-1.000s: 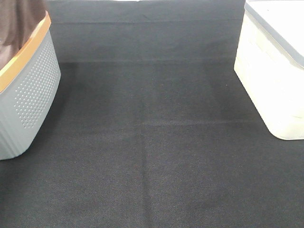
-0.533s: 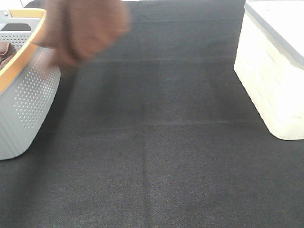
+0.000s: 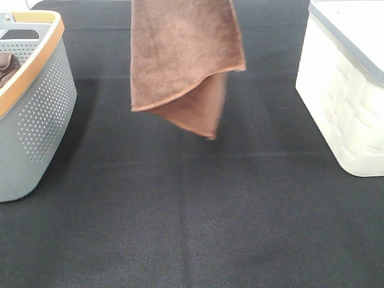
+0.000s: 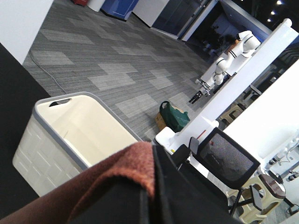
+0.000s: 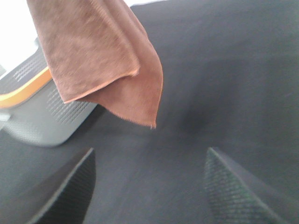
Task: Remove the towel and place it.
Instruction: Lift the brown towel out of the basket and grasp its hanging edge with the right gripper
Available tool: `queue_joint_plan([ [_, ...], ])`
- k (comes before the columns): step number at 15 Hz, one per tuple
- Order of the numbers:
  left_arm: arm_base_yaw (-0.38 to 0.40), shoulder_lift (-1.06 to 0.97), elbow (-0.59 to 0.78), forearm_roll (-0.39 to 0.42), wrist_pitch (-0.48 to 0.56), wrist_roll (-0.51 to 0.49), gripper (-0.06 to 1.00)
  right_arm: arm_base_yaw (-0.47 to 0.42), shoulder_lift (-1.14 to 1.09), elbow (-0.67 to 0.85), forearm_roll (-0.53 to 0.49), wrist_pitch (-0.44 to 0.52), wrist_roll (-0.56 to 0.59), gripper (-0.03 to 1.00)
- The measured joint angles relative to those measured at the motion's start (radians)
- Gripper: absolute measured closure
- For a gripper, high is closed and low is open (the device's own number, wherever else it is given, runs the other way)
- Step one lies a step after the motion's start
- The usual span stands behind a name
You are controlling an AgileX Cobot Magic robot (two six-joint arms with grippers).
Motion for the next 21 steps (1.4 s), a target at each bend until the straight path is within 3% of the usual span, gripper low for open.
queue_joint_plan([
  [2, -0.038, 0.019, 0.0, 0.011, -0.006, 0.0, 0.94, 0.01, 0.121, 0.0, 0.125, -0.009, -0.152, 0.34],
  [6, -0.087, 0.038, 0.0, 0.025, -0.007, 0.0, 0.94, 0.01, 0.364, 0.0, 0.403, -0.024, -0.603, 0.34],
  [7, -0.087, 0.038, 0.0, 0.025, -0.007, 0.0, 0.94, 0.01, 0.364, 0.0, 0.403, -0.024, -0.603, 0.34],
  [13, -0.087, 0.038, 0.0, 0.024, -0.007, 0.001, 0.94, 0.01, 0.609, -0.003, 0.788, -0.047, -1.077, 0.23],
  [15, -0.087, 0.038, 0.0, 0.022, -0.007, 0.001, 0.94, 0.01, 0.654, -0.008, 0.879, -0.045, -1.158, 0.23],
  [21, -0.087, 0.038, 0.0, 0.022, -0.007, 0.001, 0.94, 0.013, 0.71, -0.073, 0.903, -0.014, -1.196, 0.23],
])
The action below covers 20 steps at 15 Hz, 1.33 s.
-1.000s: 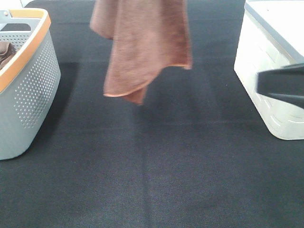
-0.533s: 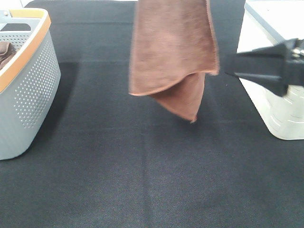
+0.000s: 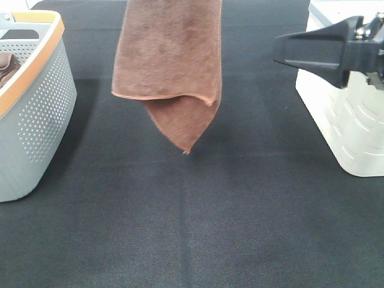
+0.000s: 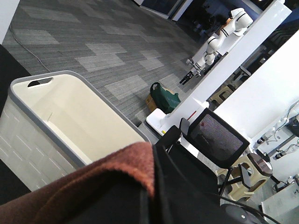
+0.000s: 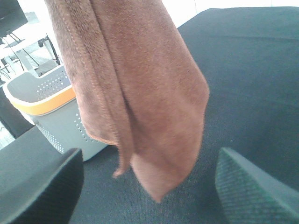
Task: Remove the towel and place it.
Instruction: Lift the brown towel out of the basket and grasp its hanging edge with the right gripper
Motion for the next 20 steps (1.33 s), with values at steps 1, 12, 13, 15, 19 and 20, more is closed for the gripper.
queue_joint_plan([
  [1, 0.0, 0.0, 0.0, 0.0, 0.001, 0.0, 0.94, 0.018, 0.016, -0.002, 0.001, -0.003, -0.008, 0.23],
  [12, 0.0, 0.0, 0.0, -0.007, 0.003, 0.0, 0.94, 0.123, 0.245, -0.054, 0.056, -0.086, -0.068, 0.23],
  [13, 0.0, 0.0, 0.0, -0.007, 0.003, 0.0, 0.94, 0.123, 0.267, -0.078, 0.058, -0.065, -0.07, 0.23],
  [15, 0.0, 0.0, 0.0, -0.007, 0.003, 0.0, 0.94, 0.123, 0.288, -0.098, 0.061, -0.026, -0.077, 0.23],
  [19, 0.0, 0.0, 0.0, -0.008, 0.003, 0.0, 0.94, 0.123, 0.291, -0.1, 0.061, -0.02, -0.085, 0.23],
  [20, 0.0, 0.0, 0.0, -0.008, 0.003, 0.0, 0.94, 0.123, 0.291, -0.1, 0.062, -0.023, -0.086, 0.23],
])
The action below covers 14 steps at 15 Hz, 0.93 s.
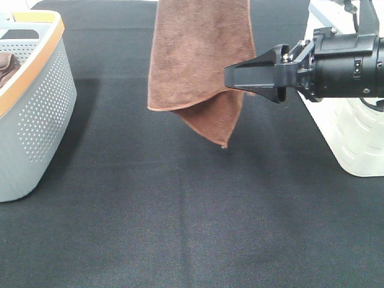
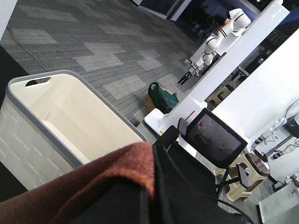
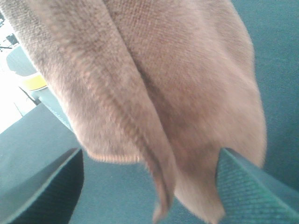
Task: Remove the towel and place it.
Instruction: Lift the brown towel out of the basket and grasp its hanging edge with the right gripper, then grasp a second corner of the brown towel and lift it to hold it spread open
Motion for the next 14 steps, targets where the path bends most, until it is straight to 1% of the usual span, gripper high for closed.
queue_joint_plan([
  [7, 0.0, 0.0, 0.0, -0.007, -0.002, 0.0, 0.94, 0.0, 0.002, 0.0, 0.022, -0.003, 0.0, 0.27],
  [14, 0.0, 0.0, 0.0, -0.008, -0.003, 0.0, 0.94, 0.0, 0.057, -0.011, 0.033, -0.002, -0.018, 0.27],
])
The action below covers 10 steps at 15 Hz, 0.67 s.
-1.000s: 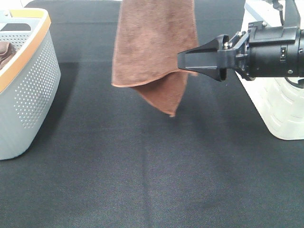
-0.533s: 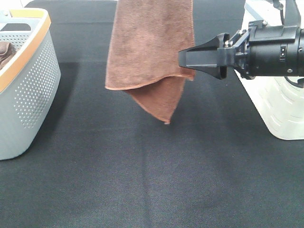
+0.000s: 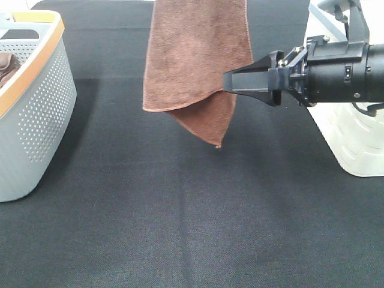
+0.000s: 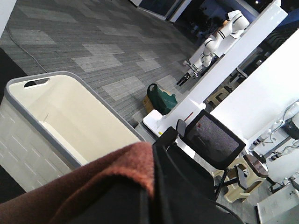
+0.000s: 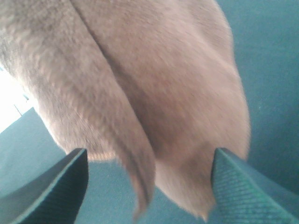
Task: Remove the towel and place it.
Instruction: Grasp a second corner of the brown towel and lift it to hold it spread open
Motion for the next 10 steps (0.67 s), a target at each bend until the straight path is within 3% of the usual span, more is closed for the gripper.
queue_joint_plan([
  [4, 0.0, 0.0, 0.0, 0.0, 0.0, 0.0, 0.94, 0.0, 0.002, -0.011, 0.003, -0.001, -0.018, 0.31],
  [7, 0.0, 0.0, 0.0, 0.0, 0.0, 0.0, 0.94, 0.002, 0.003, -0.011, 0.004, -0.001, -0.04, 0.42],
  [10, 0.0, 0.0, 0.0, 0.0, 0.0, 0.0, 0.94, 0.002, 0.003, -0.011, 0.011, -0.001, -0.043, 0.45],
])
